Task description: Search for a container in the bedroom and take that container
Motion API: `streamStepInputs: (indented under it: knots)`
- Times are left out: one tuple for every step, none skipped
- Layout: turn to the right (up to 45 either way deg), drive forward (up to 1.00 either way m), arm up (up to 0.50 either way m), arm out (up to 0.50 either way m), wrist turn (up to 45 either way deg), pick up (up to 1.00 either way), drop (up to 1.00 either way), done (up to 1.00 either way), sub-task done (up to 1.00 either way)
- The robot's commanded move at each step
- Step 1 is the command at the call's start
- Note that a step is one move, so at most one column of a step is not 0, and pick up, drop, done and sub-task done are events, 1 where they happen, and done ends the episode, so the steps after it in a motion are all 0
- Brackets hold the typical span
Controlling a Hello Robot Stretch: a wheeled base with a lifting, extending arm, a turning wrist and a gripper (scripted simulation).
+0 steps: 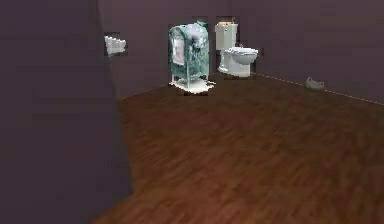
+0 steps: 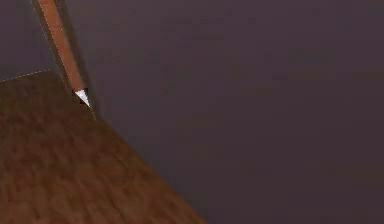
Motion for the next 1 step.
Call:
streamStepInputs:
  knots:
    - [45.0, 0.00, 0.00, 0.00, 0.0, 0.00, 0.00, 0.00, 0.00]
